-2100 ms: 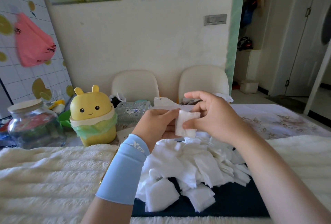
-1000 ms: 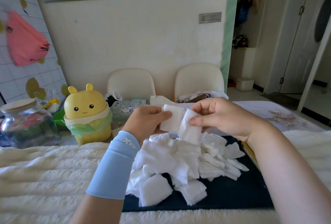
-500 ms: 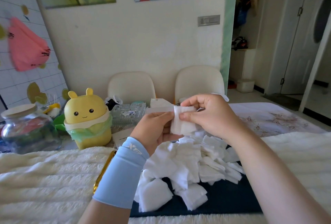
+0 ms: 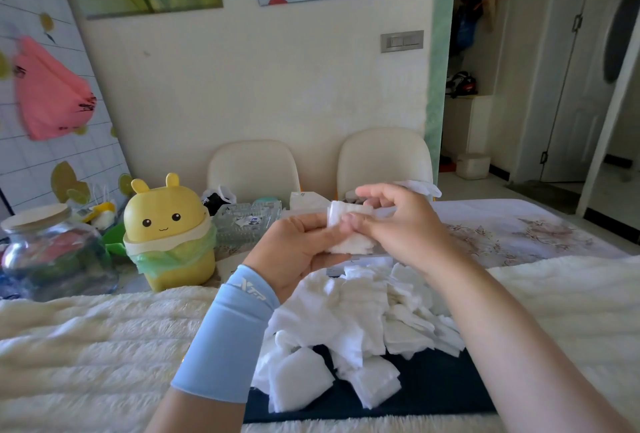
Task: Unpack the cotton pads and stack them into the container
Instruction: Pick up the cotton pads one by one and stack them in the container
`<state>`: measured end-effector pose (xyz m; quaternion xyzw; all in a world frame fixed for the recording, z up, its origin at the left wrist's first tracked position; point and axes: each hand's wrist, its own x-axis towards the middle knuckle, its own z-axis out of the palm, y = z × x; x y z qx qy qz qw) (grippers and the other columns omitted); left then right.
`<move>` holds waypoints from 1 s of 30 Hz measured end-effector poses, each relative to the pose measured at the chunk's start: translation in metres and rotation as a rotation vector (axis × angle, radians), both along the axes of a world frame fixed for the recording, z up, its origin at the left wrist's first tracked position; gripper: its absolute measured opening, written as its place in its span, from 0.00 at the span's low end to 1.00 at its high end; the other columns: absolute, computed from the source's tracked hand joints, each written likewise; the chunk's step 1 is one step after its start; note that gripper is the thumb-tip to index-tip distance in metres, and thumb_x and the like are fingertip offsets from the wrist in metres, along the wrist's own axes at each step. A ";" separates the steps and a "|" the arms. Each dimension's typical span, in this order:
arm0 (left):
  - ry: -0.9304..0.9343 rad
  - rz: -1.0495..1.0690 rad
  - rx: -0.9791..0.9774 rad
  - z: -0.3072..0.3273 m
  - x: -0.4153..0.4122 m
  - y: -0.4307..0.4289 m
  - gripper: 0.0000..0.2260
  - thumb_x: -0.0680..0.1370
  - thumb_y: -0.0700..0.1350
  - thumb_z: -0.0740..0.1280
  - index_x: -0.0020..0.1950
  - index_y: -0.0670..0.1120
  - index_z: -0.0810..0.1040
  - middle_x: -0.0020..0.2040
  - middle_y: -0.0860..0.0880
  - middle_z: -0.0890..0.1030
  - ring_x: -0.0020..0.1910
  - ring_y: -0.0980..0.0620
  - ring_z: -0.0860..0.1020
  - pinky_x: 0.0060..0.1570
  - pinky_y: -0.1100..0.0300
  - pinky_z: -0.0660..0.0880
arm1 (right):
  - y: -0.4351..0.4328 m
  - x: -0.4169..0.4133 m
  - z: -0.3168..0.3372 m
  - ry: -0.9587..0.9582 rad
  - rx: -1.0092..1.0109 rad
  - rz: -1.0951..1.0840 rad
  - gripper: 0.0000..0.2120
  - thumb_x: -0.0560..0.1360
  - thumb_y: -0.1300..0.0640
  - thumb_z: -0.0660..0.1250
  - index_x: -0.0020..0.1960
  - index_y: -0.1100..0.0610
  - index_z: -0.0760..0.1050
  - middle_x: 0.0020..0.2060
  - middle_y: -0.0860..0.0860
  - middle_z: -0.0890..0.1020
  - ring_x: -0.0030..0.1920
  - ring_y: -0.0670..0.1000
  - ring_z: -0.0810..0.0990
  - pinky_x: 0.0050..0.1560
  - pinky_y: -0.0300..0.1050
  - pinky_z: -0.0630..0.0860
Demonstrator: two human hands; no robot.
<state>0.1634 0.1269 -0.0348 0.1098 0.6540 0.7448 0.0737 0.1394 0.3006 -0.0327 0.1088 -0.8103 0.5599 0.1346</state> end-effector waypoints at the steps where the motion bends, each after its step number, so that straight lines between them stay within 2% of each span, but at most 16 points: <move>1: 0.021 0.005 -0.034 0.000 0.000 -0.002 0.13 0.75 0.39 0.71 0.59 0.40 0.81 0.55 0.39 0.84 0.56 0.44 0.83 0.52 0.59 0.81 | 0.001 0.000 -0.001 -0.058 -0.020 0.061 0.22 0.71 0.48 0.78 0.64 0.47 0.78 0.52 0.46 0.80 0.46 0.39 0.79 0.41 0.34 0.72; 2: 0.034 0.022 -0.071 -0.001 0.001 -0.004 0.13 0.75 0.35 0.71 0.59 0.41 0.81 0.54 0.39 0.85 0.55 0.44 0.83 0.52 0.59 0.81 | 0.002 -0.001 -0.002 -0.123 -0.070 0.131 0.23 0.72 0.50 0.77 0.65 0.48 0.78 0.53 0.48 0.81 0.43 0.39 0.81 0.40 0.34 0.73; 4: 0.039 0.060 -0.157 -0.001 0.000 -0.007 0.14 0.75 0.32 0.71 0.59 0.42 0.80 0.53 0.39 0.85 0.54 0.42 0.84 0.51 0.56 0.82 | 0.005 0.000 -0.003 -0.196 -0.141 0.218 0.18 0.73 0.55 0.77 0.62 0.51 0.81 0.50 0.51 0.84 0.40 0.42 0.82 0.38 0.37 0.76; 7: 0.002 0.101 -0.181 0.000 0.000 -0.010 0.10 0.78 0.34 0.68 0.59 0.40 0.81 0.53 0.37 0.84 0.53 0.40 0.84 0.47 0.56 0.83 | 0.007 -0.002 -0.005 -0.222 -0.123 0.265 0.16 0.74 0.59 0.75 0.61 0.52 0.82 0.50 0.51 0.87 0.46 0.47 0.84 0.48 0.47 0.80; 10: -0.036 0.168 -0.097 -0.002 -0.002 -0.011 0.08 0.80 0.40 0.67 0.56 0.38 0.82 0.52 0.36 0.84 0.50 0.38 0.84 0.45 0.53 0.83 | 0.006 -0.001 -0.005 -0.265 -0.110 0.341 0.14 0.76 0.61 0.73 0.60 0.53 0.83 0.52 0.53 0.87 0.48 0.48 0.83 0.46 0.43 0.79; 13: -0.010 0.248 -0.125 -0.002 -0.004 -0.013 0.09 0.80 0.43 0.67 0.53 0.38 0.83 0.48 0.37 0.84 0.44 0.44 0.85 0.40 0.57 0.82 | 0.005 -0.001 0.000 -0.312 -0.087 0.402 0.11 0.77 0.62 0.71 0.59 0.55 0.83 0.53 0.55 0.87 0.52 0.51 0.84 0.51 0.45 0.80; 16: 0.014 0.180 -0.190 0.003 -0.011 -0.018 0.10 0.77 0.44 0.72 0.56 0.42 0.81 0.47 0.40 0.85 0.44 0.45 0.84 0.47 0.52 0.83 | -0.001 -0.012 0.013 -0.335 -0.165 0.389 0.10 0.78 0.63 0.70 0.58 0.60 0.82 0.53 0.58 0.86 0.55 0.55 0.85 0.55 0.49 0.83; 18: 0.057 0.160 -0.314 0.008 -0.026 -0.029 0.17 0.71 0.40 0.77 0.58 0.45 0.78 0.49 0.40 0.85 0.47 0.43 0.85 0.52 0.47 0.82 | -0.006 -0.026 0.024 -0.347 -0.164 0.388 0.09 0.78 0.64 0.70 0.58 0.62 0.81 0.52 0.60 0.86 0.51 0.55 0.85 0.52 0.48 0.83; 21: 0.065 0.197 -0.406 0.021 -0.054 -0.043 0.21 0.70 0.34 0.77 0.58 0.47 0.76 0.52 0.39 0.84 0.51 0.41 0.84 0.51 0.46 0.82 | -0.013 -0.052 0.042 -0.406 0.020 0.456 0.11 0.77 0.65 0.71 0.59 0.63 0.80 0.49 0.58 0.85 0.43 0.49 0.83 0.43 0.42 0.82; 24: 0.025 0.181 -0.512 0.027 -0.084 -0.051 0.23 0.71 0.35 0.76 0.63 0.45 0.74 0.50 0.43 0.83 0.48 0.46 0.83 0.52 0.51 0.82 | -0.025 -0.085 0.049 -0.416 0.152 0.349 0.12 0.77 0.66 0.71 0.60 0.65 0.80 0.48 0.59 0.84 0.38 0.49 0.83 0.43 0.42 0.82; 26: -0.022 0.200 -0.609 0.021 -0.106 -0.055 0.20 0.74 0.37 0.74 0.64 0.44 0.73 0.48 0.48 0.82 0.45 0.49 0.81 0.54 0.54 0.81 | -0.035 -0.108 0.044 -0.404 0.248 0.235 0.07 0.76 0.66 0.71 0.54 0.64 0.80 0.46 0.58 0.84 0.38 0.50 0.84 0.42 0.43 0.81; 28: -0.044 0.260 -0.719 0.009 -0.126 -0.060 0.17 0.76 0.39 0.71 0.64 0.42 0.76 0.48 0.47 0.80 0.45 0.48 0.80 0.53 0.55 0.80 | -0.046 -0.125 0.034 -0.411 0.420 0.152 0.02 0.75 0.65 0.72 0.46 0.61 0.80 0.42 0.57 0.84 0.38 0.53 0.85 0.40 0.46 0.82; 30: -0.056 0.272 -0.798 -0.004 -0.141 -0.061 0.15 0.77 0.39 0.70 0.64 0.40 0.78 0.49 0.45 0.80 0.44 0.47 0.80 0.49 0.57 0.81 | -0.055 -0.138 0.020 -0.432 0.631 0.096 0.05 0.73 0.63 0.74 0.47 0.62 0.81 0.42 0.58 0.85 0.40 0.57 0.86 0.43 0.51 0.85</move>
